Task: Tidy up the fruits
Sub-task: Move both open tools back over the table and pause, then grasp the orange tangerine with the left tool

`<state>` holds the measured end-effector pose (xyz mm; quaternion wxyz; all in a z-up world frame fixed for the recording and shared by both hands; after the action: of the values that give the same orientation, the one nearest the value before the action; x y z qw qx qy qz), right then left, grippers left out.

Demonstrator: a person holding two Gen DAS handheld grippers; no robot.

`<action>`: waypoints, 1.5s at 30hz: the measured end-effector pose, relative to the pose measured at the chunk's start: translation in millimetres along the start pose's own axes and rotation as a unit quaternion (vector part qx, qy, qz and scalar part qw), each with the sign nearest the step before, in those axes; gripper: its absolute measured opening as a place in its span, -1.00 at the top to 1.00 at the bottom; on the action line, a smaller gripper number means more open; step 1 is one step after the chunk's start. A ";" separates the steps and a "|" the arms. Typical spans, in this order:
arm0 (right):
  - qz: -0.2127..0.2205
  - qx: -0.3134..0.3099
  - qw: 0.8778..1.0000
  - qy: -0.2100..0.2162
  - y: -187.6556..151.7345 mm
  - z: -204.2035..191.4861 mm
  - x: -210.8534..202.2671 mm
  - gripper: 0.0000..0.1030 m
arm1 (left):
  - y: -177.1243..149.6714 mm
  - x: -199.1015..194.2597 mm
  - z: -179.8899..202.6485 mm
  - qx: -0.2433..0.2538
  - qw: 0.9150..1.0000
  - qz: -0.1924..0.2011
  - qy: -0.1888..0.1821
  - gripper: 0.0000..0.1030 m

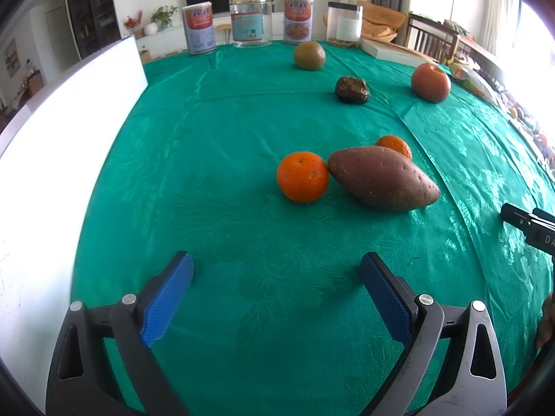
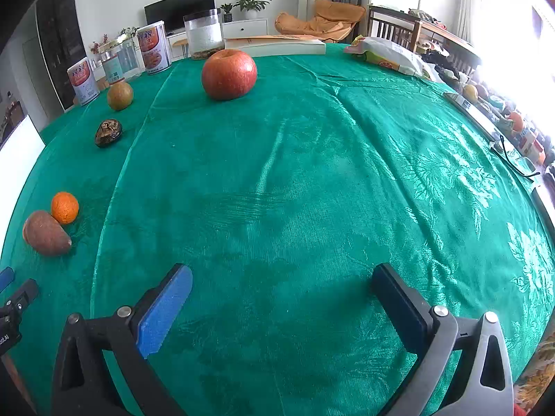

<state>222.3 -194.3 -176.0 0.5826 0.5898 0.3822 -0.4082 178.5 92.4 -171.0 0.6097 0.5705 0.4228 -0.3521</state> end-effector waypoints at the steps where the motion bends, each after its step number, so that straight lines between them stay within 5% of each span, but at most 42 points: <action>1: 0.000 0.000 1.000 0.000 0.1 0.2 0.0 -1.00 | 0.0 0.0 0.0 0.000 1.000 0.000 0.000 -0.90; 45: 0.000 0.000 1.000 0.000 -0.4 1.0 -0.6 -1.00 | 1.2 0.3 1.4 0.007 1.000 -0.004 -0.009 -0.90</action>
<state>221.6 -195.3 -175.6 0.5828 0.5897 0.3821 -0.4082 179.9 91.1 -170.8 0.6081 0.5702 0.4172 -0.3621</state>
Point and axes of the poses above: each gripper's, at about its wrist camera, not at the fingertips, and x roughly the way its jaws point, z to its right, y to its top, the point moved 9 cm from there along x, roughly the way its jaws point, and after that the axes turned 13 degrees about -z, right-handed, at the moved point
